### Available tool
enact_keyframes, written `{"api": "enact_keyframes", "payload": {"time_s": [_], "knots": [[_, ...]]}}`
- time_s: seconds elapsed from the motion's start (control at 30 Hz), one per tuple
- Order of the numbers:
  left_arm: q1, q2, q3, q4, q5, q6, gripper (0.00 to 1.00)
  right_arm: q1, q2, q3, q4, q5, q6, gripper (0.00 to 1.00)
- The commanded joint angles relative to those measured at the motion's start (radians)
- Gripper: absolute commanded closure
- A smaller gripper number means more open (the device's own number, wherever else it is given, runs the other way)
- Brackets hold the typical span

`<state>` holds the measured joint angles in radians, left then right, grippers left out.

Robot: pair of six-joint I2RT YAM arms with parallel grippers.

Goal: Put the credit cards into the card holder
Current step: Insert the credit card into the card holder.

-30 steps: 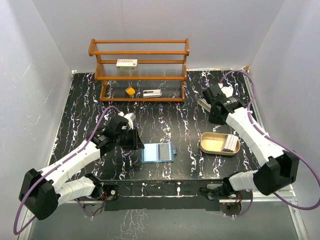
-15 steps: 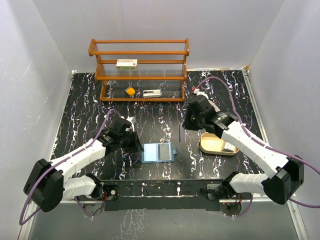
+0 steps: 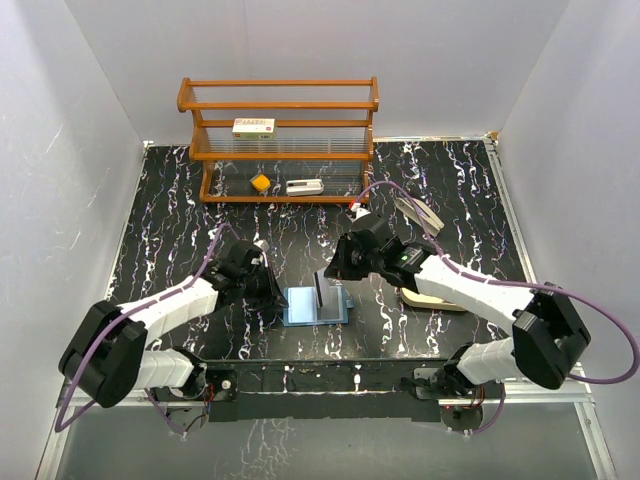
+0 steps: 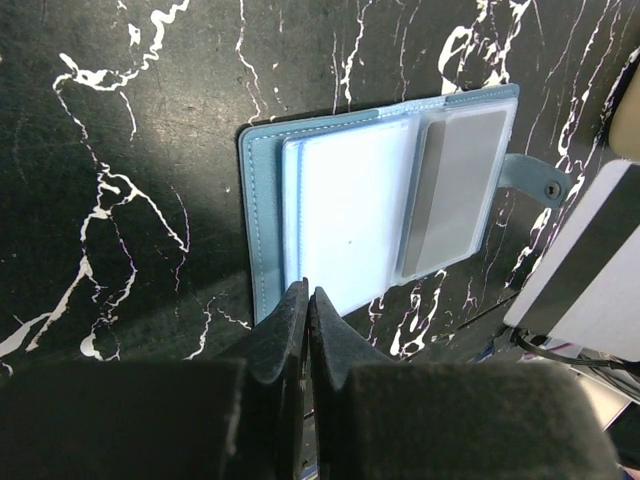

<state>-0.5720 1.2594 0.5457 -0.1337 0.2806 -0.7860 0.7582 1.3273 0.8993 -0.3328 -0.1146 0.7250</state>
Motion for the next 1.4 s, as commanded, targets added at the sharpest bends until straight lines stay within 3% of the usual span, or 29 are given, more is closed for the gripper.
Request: {"api": "enact_keyframes", "payload": {"time_s": [0.0, 0.2, 1.37], "knots": [[0.008, 0.000, -0.029, 0.026, 0.016, 0.004, 1.00, 0.009, 0.030, -0.040, 0.202, -0.077, 0.034, 1.00], [0.009, 0.029, -0.054, 0.044, 0.017, 0.010, 1.00, 0.008, 0.103, -0.093, 0.310, -0.099, 0.041, 1.00], [0.008, 0.061, -0.049, -0.003, -0.030, 0.044, 1.00, -0.068, 0.191, -0.161, 0.288, -0.142, 0.041, 1.00]]}}
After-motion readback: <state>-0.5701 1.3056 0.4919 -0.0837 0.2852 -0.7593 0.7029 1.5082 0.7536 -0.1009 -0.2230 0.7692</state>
